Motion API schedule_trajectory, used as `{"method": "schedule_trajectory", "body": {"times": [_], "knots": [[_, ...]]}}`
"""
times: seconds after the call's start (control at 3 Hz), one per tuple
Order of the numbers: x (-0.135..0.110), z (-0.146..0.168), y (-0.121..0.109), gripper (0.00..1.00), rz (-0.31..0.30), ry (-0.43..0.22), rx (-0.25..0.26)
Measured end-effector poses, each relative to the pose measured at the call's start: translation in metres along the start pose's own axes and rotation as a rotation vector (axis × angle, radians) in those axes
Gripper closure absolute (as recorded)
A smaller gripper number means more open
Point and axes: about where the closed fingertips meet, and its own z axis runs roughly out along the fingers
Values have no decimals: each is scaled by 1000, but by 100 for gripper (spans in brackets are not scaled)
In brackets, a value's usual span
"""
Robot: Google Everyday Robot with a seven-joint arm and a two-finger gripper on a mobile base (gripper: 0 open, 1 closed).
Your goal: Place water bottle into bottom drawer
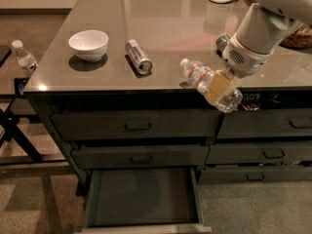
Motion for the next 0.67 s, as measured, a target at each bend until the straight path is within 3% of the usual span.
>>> {"method": "schedule_trajectory", "body": {"times": [0.33,0.67], "knots": [[19,7,5,100,20,27,-8],[54,15,20,100,59,68,-19]]}}
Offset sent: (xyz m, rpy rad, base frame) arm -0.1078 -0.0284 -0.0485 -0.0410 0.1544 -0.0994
